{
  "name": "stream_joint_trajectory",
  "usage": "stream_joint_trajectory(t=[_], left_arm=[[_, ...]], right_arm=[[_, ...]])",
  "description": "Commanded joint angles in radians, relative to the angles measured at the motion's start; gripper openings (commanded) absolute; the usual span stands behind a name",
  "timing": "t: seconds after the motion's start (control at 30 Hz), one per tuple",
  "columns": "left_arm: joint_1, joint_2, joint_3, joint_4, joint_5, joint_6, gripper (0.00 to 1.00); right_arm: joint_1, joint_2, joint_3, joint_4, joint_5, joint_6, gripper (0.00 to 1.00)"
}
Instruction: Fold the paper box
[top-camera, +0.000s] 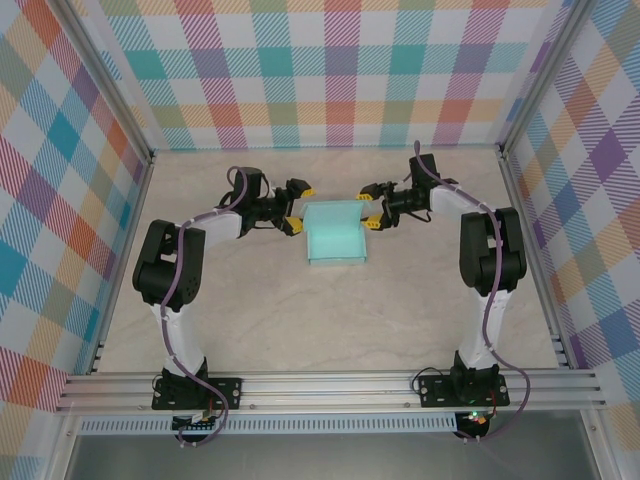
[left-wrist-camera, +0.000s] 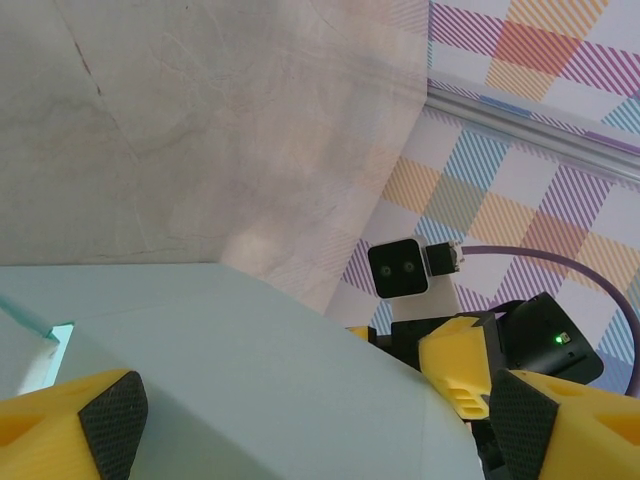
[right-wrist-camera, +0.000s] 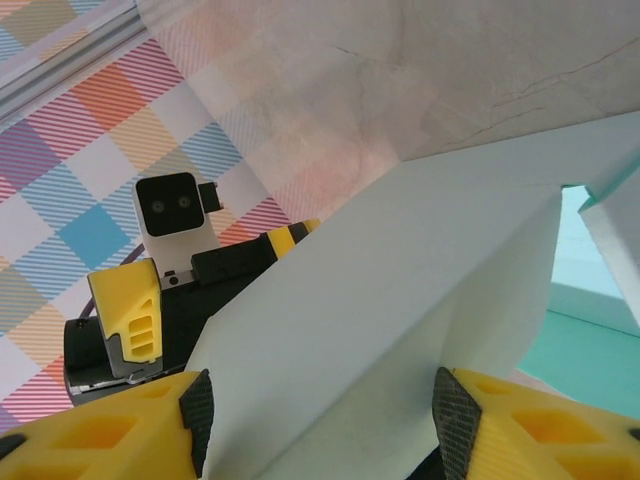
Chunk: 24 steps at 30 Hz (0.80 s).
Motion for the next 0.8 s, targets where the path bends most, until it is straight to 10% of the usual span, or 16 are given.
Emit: stream_joint_trajectory(t=[0.0,0.77], left_arm=[[-0.026,0.004,0.015,0.001,0.030,0.000,0.90],[-0.056,-0.028,0.088,-0.143,0.073,0.060,0.93]], right_arm=[[0.016,-0.001,0.016,-0.080,0.006,-0.071,0.64],[0.017,-0.006,0.060,-0.243,0.058,-0.225,0.54]])
